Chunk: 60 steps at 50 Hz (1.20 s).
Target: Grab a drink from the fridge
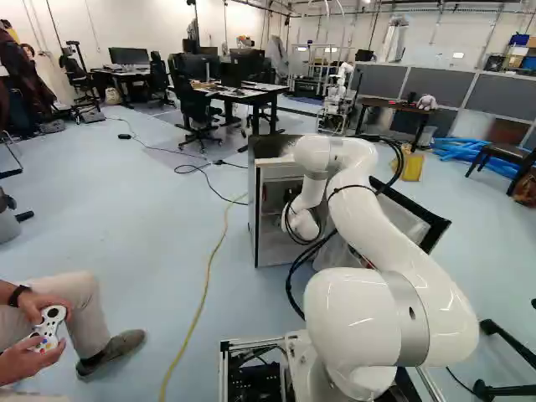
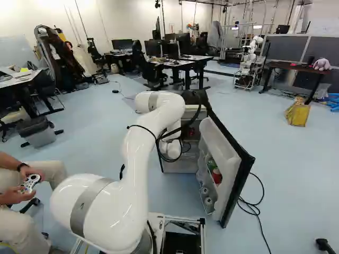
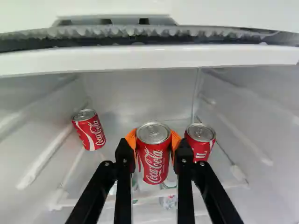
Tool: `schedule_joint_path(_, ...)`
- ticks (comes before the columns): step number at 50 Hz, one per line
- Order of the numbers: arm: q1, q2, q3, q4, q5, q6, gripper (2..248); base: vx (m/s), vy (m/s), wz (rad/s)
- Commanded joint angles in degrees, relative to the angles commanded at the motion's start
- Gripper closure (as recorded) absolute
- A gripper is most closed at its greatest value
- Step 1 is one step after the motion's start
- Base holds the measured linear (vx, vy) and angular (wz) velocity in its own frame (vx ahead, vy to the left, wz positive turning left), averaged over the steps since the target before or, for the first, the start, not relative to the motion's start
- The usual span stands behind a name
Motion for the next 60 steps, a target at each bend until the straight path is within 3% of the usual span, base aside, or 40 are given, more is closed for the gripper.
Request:
schedule_joint_path(43, -0.02, 8.51, 16.15, 0.0, 0.0, 0.0, 158, 0.0, 0.0, 0.0)
schedule_joint_path(60, -0.01, 14.02, 23.66, 0.0, 0.0, 0.0, 158, 0.0, 0.0, 0.0)
